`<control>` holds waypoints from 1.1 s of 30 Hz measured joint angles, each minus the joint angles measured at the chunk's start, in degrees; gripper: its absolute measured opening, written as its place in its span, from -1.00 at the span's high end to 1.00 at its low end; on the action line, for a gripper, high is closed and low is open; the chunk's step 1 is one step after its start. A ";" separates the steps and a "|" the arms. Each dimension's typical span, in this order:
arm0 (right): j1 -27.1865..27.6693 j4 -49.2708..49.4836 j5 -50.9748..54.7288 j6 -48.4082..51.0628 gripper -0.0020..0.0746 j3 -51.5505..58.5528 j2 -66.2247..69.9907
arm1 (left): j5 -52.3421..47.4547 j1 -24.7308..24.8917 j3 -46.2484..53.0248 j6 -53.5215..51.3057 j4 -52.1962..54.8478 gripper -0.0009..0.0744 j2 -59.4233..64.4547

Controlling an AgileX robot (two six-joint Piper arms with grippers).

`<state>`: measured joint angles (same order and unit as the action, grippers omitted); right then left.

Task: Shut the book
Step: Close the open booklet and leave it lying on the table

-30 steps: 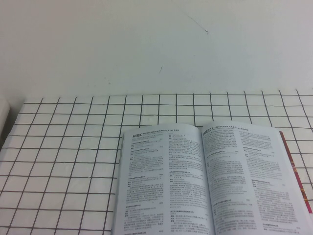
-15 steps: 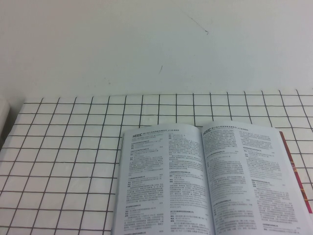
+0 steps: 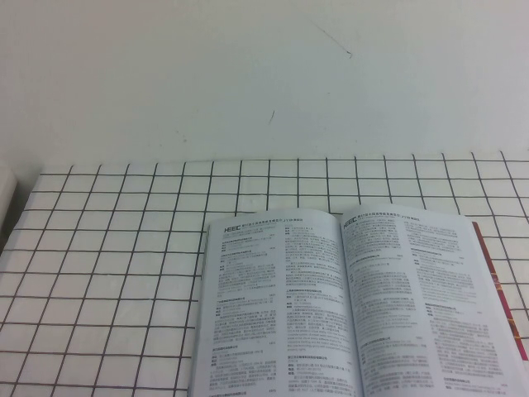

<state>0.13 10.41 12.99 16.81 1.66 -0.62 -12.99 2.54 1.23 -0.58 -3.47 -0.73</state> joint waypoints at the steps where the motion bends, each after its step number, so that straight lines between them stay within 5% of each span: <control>1: 0.00 0.00 -1.96 0.00 0.95 0.00 0.00 | 2.58 0.00 0.00 0.00 0.00 0.99 0.00; 10: 0.00 0.00 -22.31 0.00 0.95 0.00 0.00 | 24.36 0.00 0.00 0.00 -0.20 0.99 0.00; 23: 0.00 0.00 -26.37 -0.17 0.95 0.00 0.00 | 28.84 0.00 0.00 0.11 -0.34 0.99 0.00; 33: 0.00 0.00 -61.56 -6.36 0.95 -0.12 -0.09 | 59.51 0.00 0.00 12.22 -2.38 0.99 -0.07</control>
<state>0.13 10.41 -48.58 10.45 1.53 -0.71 46.53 2.54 1.23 11.64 -5.85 -0.80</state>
